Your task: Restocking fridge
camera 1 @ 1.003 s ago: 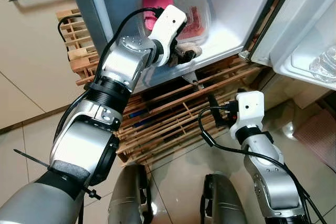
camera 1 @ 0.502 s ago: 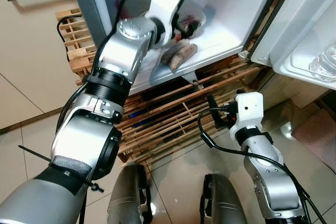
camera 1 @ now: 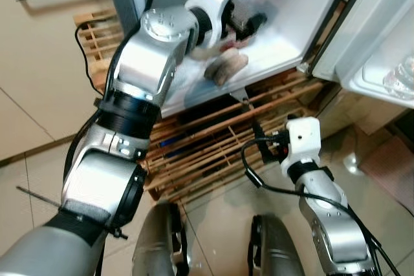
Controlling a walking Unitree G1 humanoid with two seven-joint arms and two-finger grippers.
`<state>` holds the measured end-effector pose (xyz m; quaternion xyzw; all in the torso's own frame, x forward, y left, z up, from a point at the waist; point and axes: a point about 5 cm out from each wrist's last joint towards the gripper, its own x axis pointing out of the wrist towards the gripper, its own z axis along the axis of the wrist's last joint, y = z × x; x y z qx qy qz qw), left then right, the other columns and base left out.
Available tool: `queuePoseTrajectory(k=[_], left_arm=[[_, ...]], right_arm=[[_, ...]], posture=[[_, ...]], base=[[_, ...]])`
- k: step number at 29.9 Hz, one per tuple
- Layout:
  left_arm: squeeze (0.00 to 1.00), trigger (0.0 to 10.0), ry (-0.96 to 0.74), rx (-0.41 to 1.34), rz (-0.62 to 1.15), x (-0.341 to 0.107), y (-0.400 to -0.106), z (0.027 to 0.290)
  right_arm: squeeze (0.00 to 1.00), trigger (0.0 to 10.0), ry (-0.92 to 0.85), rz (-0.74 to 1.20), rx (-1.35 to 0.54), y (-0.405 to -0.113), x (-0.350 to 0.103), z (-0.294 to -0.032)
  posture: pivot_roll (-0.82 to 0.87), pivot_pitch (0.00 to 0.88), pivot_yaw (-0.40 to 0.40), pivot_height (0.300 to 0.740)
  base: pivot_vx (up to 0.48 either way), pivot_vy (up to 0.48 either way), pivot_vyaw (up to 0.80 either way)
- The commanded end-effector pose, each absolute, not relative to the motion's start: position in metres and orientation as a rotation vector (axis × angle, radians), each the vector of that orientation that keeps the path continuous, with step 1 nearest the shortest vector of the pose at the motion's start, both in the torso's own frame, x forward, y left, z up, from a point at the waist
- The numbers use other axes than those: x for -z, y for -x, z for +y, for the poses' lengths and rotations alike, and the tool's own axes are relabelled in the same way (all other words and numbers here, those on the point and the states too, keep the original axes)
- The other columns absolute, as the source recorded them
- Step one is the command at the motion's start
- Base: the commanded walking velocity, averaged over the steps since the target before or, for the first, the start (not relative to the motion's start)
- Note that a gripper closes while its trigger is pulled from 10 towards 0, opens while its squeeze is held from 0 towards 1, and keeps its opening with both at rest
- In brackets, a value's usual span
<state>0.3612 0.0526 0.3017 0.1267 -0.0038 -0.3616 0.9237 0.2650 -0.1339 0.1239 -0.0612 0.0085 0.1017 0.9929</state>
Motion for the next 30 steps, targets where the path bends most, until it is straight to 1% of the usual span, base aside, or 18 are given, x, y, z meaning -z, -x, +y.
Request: queuePoseTrajectory(k=[1, 6, 11, 17, 24, 30], left_arm=[[0.00, 10.0, -0.257, 0.759, 0.024, -0.299, -0.358, 0.053], [0.00, 10.0, -0.271, 0.750, 0.119, -0.279, -0.353, 0.060], [0.00, 10.0, -0.299, 0.714, 0.178, -0.265, -0.364, 0.064], [0.00, 10.0, -0.294, 0.716, 0.223, -0.257, -0.365, 0.059], [0.00, 10.0, -0.255, 0.699, 0.283, -0.247, -0.374, 0.060], [0.00, 10.0, -0.261, 0.672, 0.293, -0.242, -0.381, 0.061]], right_arm=[[0.00, 10.0, 0.120, 0.014, -0.201, -0.263, -0.125, -0.136], [0.00, 10.0, 0.122, 0.015, -0.208, -0.265, -0.126, -0.135], [0.00, 10.0, 0.120, 0.001, -0.208, -0.271, -0.131, -0.133], [0.00, 10.0, 0.117, 0.001, -0.202, -0.270, -0.131, -0.133], [0.00, 10.0, 0.115, -0.001, -0.201, -0.270, -0.132, -0.131], [0.00, 10.0, 0.108, -0.001, -0.198, -0.269, -0.132, -0.130]], posture=[[-0.04, 0.166, -0.033, 0.642], [-0.03, 0.181, -0.031, 0.642], [-0.04, 0.188, -0.017, 0.642], [-0.05, 0.189, -0.006, 0.642], [-0.05, 0.189, 0.005, 0.642], [-0.05, 0.192, 0.016, 0.642]], base=[[0.000, 0.000, 0.00], [0.000, 0.000, 0.00], [0.000, 0.000, 0.00], [0.000, 0.000, 0.00], [0.000, 0.000, 0.00], [0.000, 0.000, 0.00]])
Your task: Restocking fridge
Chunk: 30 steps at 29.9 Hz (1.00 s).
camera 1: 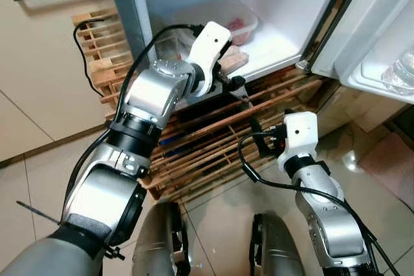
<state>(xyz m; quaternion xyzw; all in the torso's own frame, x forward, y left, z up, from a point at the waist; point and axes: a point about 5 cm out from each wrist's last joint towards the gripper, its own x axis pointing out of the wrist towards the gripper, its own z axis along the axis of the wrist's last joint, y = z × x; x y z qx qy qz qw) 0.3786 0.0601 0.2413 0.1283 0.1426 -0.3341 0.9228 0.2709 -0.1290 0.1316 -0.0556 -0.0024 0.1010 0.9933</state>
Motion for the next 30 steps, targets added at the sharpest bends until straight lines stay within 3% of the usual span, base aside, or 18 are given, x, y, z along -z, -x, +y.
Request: queuePoseTrajectory(k=[1, 16, 30], left_arm=[[0.00, 10.0, -0.265, 0.667, 0.288, -0.243, -0.382, 0.061], [0.00, 10.0, -0.357, 0.716, 0.109, -0.276, -0.382, 0.048], [0.00, 10.0, -0.401, 0.749, 0.138, -0.258, -0.382, 0.043]], right_arm=[[0.00, 10.0, 0.107, -0.001, -0.197, -0.268, -0.131, -0.129], [0.00, 10.0, 0.102, 0.011, -0.186, -0.265, -0.128, -0.130], [0.00, 10.0, 0.099, 0.013, -0.190, -0.263, -0.127, -0.129]], posture=[[-0.05, 0.192, 0.017, 0.642], [-0.06, 0.187, 0.026, 0.642], [-0.06, 0.171, 0.035, 0.642]], base=[[0.000, 0.000, 0.00], [0.000, 0.000, 0.00], [0.000, 0.000, 0.00]])
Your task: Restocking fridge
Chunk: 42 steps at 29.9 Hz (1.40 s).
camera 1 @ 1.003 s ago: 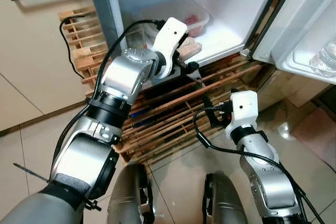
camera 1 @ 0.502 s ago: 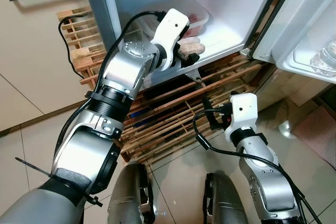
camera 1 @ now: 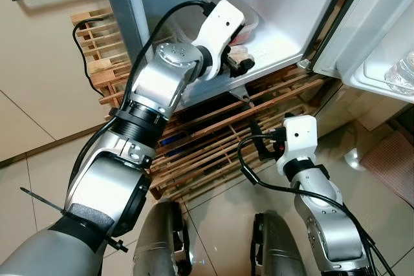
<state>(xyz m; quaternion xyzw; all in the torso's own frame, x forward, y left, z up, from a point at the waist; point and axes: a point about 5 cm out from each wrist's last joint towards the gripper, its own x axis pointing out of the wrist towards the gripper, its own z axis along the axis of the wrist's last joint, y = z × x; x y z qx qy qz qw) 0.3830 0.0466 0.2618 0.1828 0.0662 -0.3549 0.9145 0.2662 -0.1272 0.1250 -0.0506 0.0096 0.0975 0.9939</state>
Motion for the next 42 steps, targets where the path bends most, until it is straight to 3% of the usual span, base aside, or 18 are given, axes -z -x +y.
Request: queuePoseTrajectory(k=[1, 10, 20, 27, 33, 39, 42], left_arm=[[0.00, 10.0, -0.415, 0.757, 0.133, -0.257, -0.381, 0.041], [0.00, 10.0, -0.444, 0.783, 0.148, -0.248, -0.384, 0.038], [0.00, 10.0, -0.255, 0.780, 0.361, -0.229, -0.387, 0.046], [0.00, 10.0, -0.135, 0.859, 0.381, -0.243, -0.378, 0.032], [0.00, 10.0, -0.152, 0.864, 0.355, -0.250, -0.375, 0.029], [0.00, 10.0, -0.323, 0.754, 0.195, -0.260, -0.383, 0.038], [0.00, 10.0, -0.326, 0.730, 0.186, -0.261, -0.384, 0.040]], right_arm=[[0.00, 10.0, 0.100, 0.013, -0.189, -0.263, -0.127, -0.129], [0.00, 10.0, 0.099, 0.013, -0.190, -0.263, -0.127, -0.128], [0.00, 10.0, 0.097, 0.018, -0.194, -0.262, -0.126, -0.127], [0.00, 10.0, 0.099, 0.020, -0.197, -0.263, -0.126, -0.127], [0.00, 10.0, 0.099, 0.022, -0.200, -0.263, -0.125, -0.126], [0.00, 10.0, 0.099, 0.022, -0.201, -0.264, -0.125, -0.125], [0.00, 10.0, 0.101, 0.022, -0.200, -0.264, -0.125, -0.126]], posture=[[-0.06, 0.169, 0.035, 0.642], [-0.06, 0.164, 0.041, 0.642], [-0.06, 0.159, 0.043, 0.642], [-0.06, 0.160, 0.040, 0.642], [-0.05, 0.157, 0.040, 0.642], [-0.05, 0.158, 0.039, 0.642], [-0.05, 0.158, 0.037, 0.642]], base=[[0.000, 0.000, 0.00], [0.000, 0.000, 0.00], [0.000, 0.000, 0.00], [0.000, 0.000, 0.00], [0.000, 0.000, 0.00], [0.000, 0.000, 0.00], [0.000, 0.000, 0.00]])
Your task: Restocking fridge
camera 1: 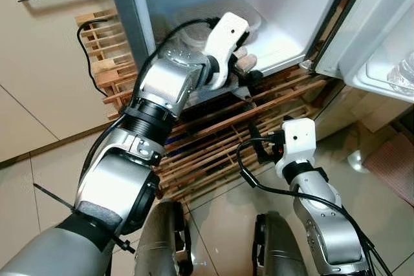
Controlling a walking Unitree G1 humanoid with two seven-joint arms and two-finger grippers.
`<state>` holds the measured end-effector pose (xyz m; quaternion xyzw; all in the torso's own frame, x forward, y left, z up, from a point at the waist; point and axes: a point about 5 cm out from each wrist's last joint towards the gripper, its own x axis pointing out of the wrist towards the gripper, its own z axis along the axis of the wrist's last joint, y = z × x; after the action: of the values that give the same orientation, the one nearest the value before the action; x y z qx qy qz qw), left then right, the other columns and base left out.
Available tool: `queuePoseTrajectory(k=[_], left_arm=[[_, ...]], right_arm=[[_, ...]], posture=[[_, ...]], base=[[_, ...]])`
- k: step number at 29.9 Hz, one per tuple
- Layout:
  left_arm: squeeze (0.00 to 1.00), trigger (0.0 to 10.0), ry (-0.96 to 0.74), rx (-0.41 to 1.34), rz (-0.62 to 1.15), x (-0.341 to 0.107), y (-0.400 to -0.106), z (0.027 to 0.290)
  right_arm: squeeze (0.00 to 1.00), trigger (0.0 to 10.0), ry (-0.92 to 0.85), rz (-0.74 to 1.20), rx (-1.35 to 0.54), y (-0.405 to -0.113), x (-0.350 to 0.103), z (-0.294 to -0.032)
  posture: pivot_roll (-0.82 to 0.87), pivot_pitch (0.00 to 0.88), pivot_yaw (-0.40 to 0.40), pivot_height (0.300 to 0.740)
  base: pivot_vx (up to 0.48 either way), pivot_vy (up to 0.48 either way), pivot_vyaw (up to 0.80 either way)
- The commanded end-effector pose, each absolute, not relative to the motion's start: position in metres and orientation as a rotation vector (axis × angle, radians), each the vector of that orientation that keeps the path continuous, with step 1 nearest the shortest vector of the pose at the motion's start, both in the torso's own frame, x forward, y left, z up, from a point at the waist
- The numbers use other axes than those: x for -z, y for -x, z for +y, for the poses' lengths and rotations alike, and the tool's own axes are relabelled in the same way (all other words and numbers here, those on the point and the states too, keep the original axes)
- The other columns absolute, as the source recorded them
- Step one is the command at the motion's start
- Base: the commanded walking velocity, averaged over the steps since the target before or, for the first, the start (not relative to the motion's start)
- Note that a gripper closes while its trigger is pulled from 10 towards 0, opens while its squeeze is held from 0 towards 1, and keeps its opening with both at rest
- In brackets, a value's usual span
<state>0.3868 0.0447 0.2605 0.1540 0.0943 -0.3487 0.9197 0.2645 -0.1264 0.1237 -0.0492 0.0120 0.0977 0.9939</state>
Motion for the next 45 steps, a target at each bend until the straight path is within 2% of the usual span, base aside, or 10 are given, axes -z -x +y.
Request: queuePoseTrajectory(k=[1, 8, 19, 29, 35, 45], left_arm=[[0.00, 10.0, -0.363, 0.698, 0.134, -0.265, -0.386, 0.042], [0.00, 10.0, -0.352, 0.739, 0.055, -0.282, -0.378, 0.034], [0.00, 10.0, -0.302, 0.756, 0.228, -0.249, -0.387, 0.040], [0.00, 10.0, -0.278, 0.766, 0.288, -0.239, -0.387, 0.042], [0.00, 10.0, -0.204, 0.844, 0.301, -0.251, -0.377, 0.030], [0.00, 10.0, -0.187, 0.864, 0.261, -0.265, -0.370, 0.025]], right_arm=[[0.00, 10.0, 0.102, 0.022, -0.200, -0.264, -0.125, -0.126], [0.00, 10.0, 0.104, 0.025, -0.202, -0.264, -0.124, -0.126], [0.00, 10.0, 0.099, 0.023, -0.207, -0.263, -0.125, -0.124], [0.00, 10.0, 0.100, 0.025, -0.209, -0.264, -0.124, -0.124], [0.00, 10.0, 0.102, 0.027, -0.214, -0.264, -0.124, -0.124], [0.00, 10.0, 0.108, 0.022, -0.217, -0.265, -0.124, -0.123]], posture=[[-0.06, 0.159, 0.036, 0.642], [-0.05, 0.160, 0.033, 0.642], [-0.06, 0.162, 0.041, 0.642], [-0.06, 0.160, 0.038, 0.642], [-0.06, 0.150, 0.036, 0.642], [-0.05, 0.137, 0.036, 0.642]], base=[[0.000, 0.000, 0.00], [0.000, 0.000, 0.00], [0.000, 0.000, 0.00], [0.000, 0.000, 0.00], [0.000, 0.000, 0.00], [0.000, 0.000, 0.00]])
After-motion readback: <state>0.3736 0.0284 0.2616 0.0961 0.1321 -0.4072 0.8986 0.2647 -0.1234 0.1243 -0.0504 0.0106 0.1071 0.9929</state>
